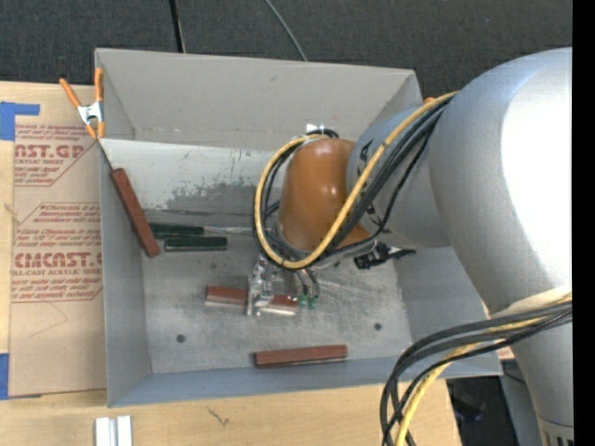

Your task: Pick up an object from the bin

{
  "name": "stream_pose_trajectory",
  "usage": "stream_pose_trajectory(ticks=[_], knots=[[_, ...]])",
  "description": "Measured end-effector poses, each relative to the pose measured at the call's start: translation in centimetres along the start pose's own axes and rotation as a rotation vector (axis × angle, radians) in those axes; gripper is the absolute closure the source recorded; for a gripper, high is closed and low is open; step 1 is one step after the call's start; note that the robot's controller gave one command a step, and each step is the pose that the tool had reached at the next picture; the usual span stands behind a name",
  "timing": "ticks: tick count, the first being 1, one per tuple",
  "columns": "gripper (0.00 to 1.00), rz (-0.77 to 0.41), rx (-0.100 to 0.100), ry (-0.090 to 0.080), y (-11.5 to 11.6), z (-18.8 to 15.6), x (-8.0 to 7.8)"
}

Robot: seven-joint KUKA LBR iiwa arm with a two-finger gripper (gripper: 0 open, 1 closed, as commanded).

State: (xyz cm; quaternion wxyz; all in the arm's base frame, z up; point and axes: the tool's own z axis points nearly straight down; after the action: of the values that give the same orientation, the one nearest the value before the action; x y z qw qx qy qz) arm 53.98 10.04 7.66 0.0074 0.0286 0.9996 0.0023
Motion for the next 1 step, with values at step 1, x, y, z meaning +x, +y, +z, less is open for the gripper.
stream_pose_trajectory(ticks=[1], knots=[[1.00, 0.000, 0.000, 0.000, 0.00, 0.00, 0.00]])
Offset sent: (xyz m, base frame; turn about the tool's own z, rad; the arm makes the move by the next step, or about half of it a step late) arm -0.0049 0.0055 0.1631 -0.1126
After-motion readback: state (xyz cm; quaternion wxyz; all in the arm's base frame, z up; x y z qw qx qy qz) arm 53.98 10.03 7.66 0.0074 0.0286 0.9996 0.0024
